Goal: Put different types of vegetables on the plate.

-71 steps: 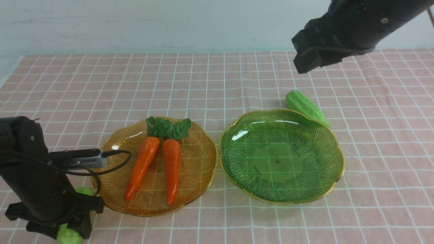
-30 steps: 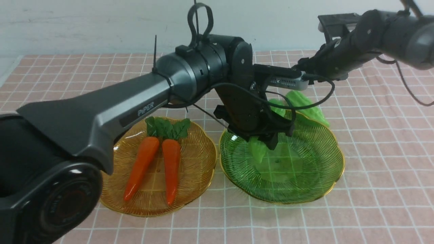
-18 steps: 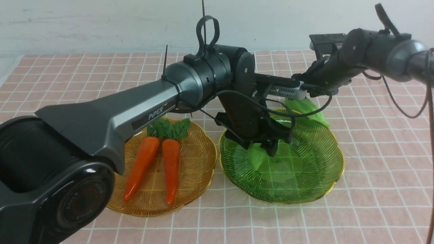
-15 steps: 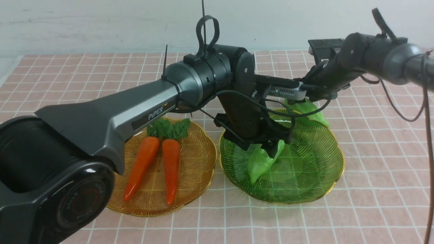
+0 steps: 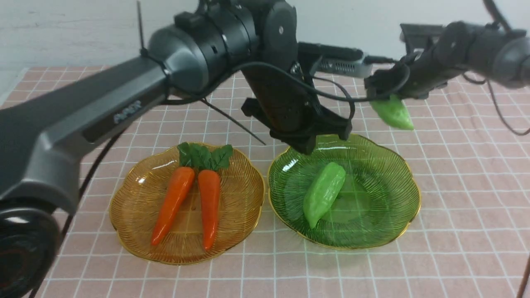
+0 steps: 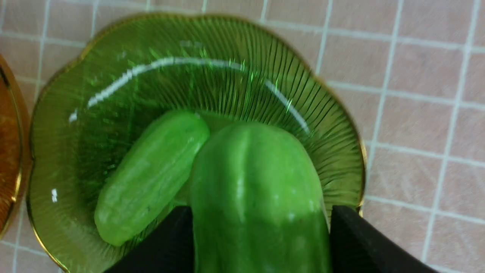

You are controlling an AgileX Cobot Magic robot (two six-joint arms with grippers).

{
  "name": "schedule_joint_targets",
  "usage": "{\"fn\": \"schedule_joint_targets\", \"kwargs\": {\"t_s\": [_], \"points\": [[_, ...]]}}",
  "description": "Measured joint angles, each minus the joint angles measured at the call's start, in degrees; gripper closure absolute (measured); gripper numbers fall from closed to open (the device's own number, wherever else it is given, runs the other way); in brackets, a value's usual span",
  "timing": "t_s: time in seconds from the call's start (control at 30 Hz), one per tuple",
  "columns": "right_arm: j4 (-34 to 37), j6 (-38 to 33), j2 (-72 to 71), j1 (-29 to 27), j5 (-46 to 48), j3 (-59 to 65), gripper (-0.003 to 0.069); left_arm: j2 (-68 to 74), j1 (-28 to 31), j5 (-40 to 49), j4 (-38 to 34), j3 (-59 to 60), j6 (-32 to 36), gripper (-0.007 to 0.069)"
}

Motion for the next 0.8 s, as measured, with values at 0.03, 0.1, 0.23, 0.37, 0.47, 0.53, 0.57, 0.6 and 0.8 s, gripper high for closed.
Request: {"fn": "schedule_joint_targets", "kwargs": {"t_s": [0.03,0.1,0.23,0.37,0.47,0.53,0.57,0.6,0.8], "points": [[-0.2,0.4,0.0,0.9,-0.3,2.0,0.0243,-2.6,0.0,-0.6,-0.1,3.2,-0.6,0.0628],[-0.3,0.4,0.0,1.9,-2.2,4.6,0.0243,-7.7,0.0,-1.7,-0.1,9.1,-1.6,0.0628],[-0.3,1.7,1.0,3.3,-7.5,8.2,0.0243,-14.6,0.0,-2.1,-0.1,17.0,-3.1,0.0628],[-0.4,3.4,3.3,3.5,-9.2,8.4,0.0242,-20.2,0.0,-2.4,-0.1,21.8,-4.6,0.0628],[-0.5,5.3,5.2,3.5,-9.7,8.5,0.0212,-23.5,0.0,-2.5,-0.1,24.2,-5.7,0.0628],[-0.5,5.8,5.8,3.5,-9.7,8.6,0.0182,-25.8,0.0,-2.5,-0.1,25.7,-6.4,0.0628],[-0.5,5.8,6.0,3.5,-9.7,8.6,0.0170,-27.1,0.0,-2.5,-0.1,26.2,-6.6,0.0628],[-0.5,5.9,6.0,3.5,-9.7,8.6,0.0155,-28.2,0.0,-2.6,-0.1,26.7,-6.8,0.0628],[-1.5,4.7,6.0,3.5,-3.9,4.9,0.0130,-33.8,0.0,-2.6,0.1,28.0,-7.3,0.0628]]}}
